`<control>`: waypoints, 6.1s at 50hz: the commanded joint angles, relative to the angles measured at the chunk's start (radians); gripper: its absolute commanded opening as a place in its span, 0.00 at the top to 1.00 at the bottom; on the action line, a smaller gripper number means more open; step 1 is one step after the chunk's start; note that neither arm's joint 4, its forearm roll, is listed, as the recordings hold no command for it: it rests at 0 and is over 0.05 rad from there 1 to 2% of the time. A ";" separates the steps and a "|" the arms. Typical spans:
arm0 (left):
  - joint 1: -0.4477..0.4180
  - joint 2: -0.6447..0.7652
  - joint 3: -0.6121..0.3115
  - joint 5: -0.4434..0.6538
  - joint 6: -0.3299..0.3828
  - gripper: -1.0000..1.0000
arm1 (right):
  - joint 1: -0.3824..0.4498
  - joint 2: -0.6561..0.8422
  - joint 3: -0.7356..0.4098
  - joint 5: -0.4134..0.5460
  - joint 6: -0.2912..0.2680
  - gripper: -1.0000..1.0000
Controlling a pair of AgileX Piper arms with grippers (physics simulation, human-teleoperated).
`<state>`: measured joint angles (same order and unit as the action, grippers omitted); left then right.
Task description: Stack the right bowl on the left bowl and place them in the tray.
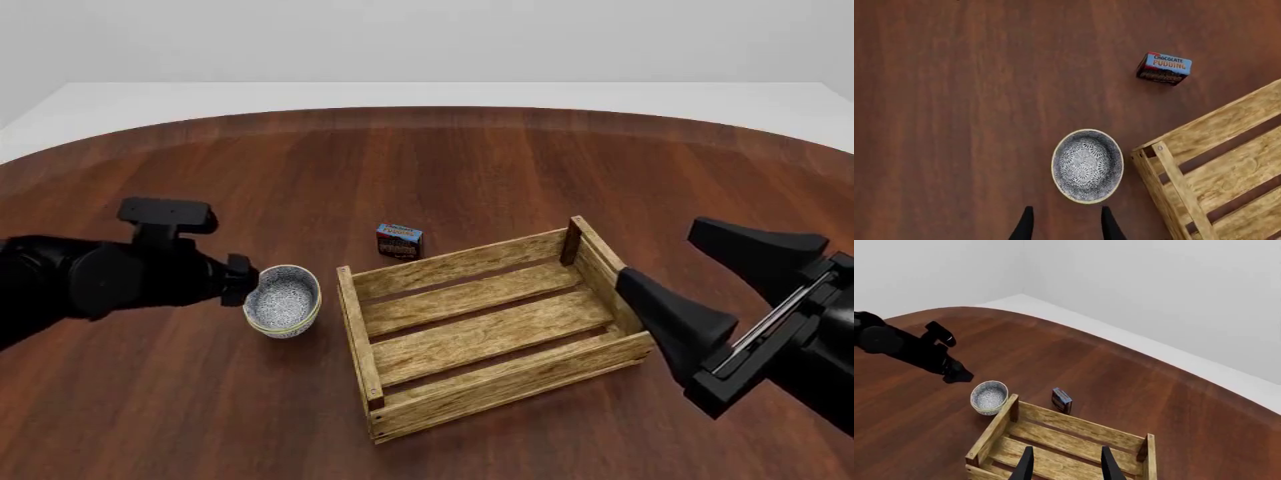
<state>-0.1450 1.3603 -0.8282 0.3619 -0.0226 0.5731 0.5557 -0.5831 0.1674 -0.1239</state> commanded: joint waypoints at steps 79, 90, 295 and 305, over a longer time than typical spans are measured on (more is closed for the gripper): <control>-0.092 0.208 -0.044 -0.017 0.335 0.00 | -0.021 -0.017 -0.011 0.013 0.004 0.00; -0.090 0.244 -0.054 -0.034 0.344 0.00 | -0.024 -0.011 -0.009 0.007 0.003 0.00; -0.331 0.253 -0.465 0.226 0.409 1.00 | -0.124 -0.100 -0.087 0.099 0.048 0.00; -0.384 0.291 -0.514 0.240 0.395 1.00 | -0.139 -0.103 -0.094 0.104 0.052 0.00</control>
<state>-0.4816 1.6204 -1.2854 0.5923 0.3735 0.4508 0.4549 -0.6707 0.2684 -0.0757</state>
